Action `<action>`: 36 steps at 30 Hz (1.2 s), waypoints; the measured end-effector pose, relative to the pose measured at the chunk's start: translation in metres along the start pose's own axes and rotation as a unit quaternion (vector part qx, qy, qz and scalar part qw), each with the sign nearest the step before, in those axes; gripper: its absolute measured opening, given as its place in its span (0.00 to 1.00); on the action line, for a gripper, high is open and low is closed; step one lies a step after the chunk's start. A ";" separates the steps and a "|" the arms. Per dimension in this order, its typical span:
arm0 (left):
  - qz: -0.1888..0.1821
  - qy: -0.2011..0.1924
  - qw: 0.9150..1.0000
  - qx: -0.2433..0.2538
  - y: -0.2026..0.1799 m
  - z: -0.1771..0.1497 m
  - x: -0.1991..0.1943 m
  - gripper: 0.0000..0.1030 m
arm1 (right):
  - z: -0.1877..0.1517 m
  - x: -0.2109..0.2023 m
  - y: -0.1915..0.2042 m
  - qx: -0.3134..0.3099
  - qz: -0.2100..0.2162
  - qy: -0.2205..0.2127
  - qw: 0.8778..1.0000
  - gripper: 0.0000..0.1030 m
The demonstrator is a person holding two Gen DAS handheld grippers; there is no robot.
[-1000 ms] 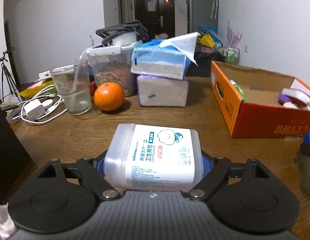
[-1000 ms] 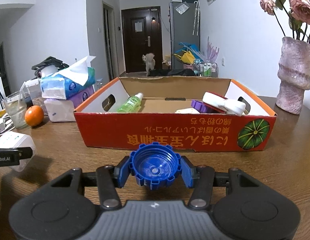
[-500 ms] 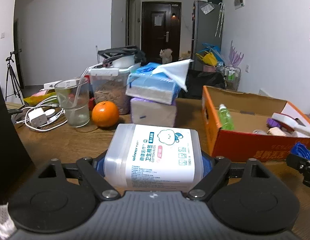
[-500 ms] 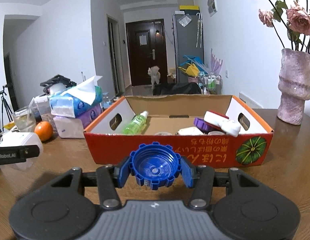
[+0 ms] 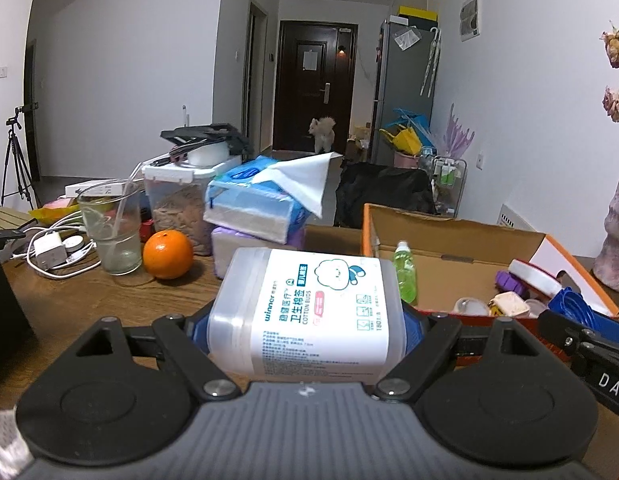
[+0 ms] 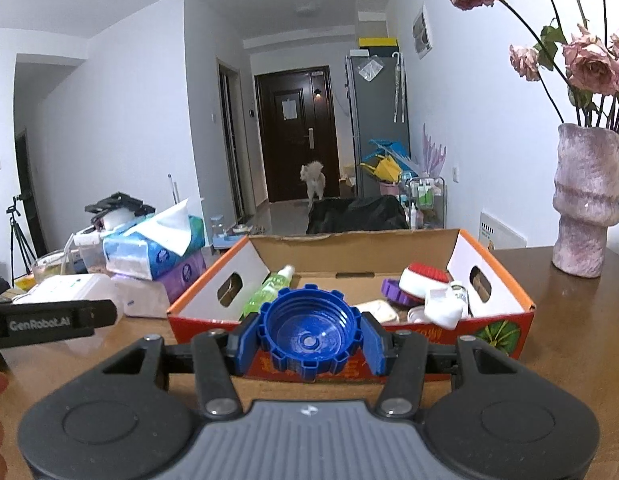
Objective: Organize rigid objects
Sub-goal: 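Carry the wipes pack and blue cap with both tools toward the red box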
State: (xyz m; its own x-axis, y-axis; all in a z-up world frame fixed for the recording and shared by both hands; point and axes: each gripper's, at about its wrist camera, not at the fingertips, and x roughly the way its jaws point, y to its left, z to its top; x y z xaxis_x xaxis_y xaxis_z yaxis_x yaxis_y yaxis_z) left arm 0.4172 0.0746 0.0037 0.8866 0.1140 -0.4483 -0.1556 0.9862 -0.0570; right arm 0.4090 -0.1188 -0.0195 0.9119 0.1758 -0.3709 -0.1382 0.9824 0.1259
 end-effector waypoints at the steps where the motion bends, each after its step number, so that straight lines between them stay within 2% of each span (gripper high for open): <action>1: -0.001 -0.001 1.000 0.000 -0.003 0.001 0.001 0.82 | 0.002 0.000 -0.002 0.000 0.000 -0.002 1.000 0.50; 20: -0.006 -0.020 1.000 -0.001 -0.063 0.023 0.045 0.82 | 0.028 0.036 -0.032 0.005 -0.013 -0.022 1.000 0.50; 36: -0.002 -0.015 1.000 0.013 -0.099 0.038 0.102 0.82 | 0.046 0.089 -0.044 0.013 -0.051 0.008 0.999 0.50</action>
State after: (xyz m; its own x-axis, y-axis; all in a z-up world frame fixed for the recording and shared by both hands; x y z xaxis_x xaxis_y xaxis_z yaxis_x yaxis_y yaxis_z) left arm 0.5395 -0.0067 -0.0030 0.8997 0.1141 -0.4214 -0.1417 0.9893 -0.0348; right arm 0.5143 -0.1495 -0.0156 0.9142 0.0753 -0.3983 -0.0338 0.9933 0.1102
